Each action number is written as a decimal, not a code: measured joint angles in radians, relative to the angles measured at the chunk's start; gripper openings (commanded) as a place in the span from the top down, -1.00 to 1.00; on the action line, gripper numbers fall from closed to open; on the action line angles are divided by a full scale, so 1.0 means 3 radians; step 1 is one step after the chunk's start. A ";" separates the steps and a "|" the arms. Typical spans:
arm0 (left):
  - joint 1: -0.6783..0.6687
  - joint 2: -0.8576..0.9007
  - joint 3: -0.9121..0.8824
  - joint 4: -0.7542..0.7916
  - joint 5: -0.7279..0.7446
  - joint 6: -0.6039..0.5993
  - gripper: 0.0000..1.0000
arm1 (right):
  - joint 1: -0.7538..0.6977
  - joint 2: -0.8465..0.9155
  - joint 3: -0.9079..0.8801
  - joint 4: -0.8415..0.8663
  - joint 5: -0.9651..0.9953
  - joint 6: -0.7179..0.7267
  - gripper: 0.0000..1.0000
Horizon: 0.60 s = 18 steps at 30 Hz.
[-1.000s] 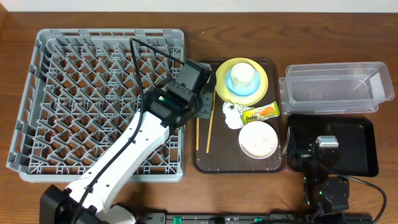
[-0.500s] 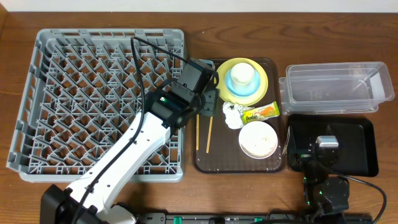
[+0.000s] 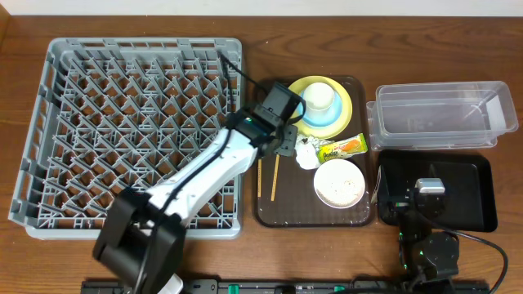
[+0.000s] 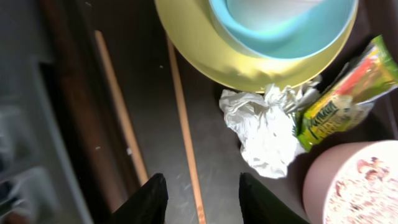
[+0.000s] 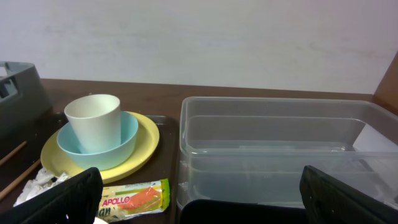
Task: Sort waste into correct bins and load items into the dishwasher rack
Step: 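Lower the left gripper onto a wooden chopstick on the tray and grasp it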
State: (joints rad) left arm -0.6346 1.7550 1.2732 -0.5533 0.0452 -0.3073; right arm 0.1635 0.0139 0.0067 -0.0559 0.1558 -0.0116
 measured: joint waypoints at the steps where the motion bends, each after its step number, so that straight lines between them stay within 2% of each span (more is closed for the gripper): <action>1: -0.0006 0.0034 -0.0005 0.0033 0.0001 0.0000 0.29 | 0.0000 0.0001 0.0000 0.0000 0.0000 0.0000 -0.99; 6: -0.0031 0.0099 -0.0017 0.0108 0.0000 0.0001 0.40 | 0.0000 0.0000 0.0000 0.0000 0.0000 0.0000 -0.98; 18: -0.0052 0.0291 -0.0017 0.0271 0.0000 0.0003 0.43 | 0.0000 0.0001 0.0000 0.0000 0.0000 0.0000 -0.99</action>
State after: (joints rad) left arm -0.6502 1.8423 1.2682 -0.4721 0.0452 -0.3065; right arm 0.1635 0.0143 0.0067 -0.0559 0.1558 -0.0116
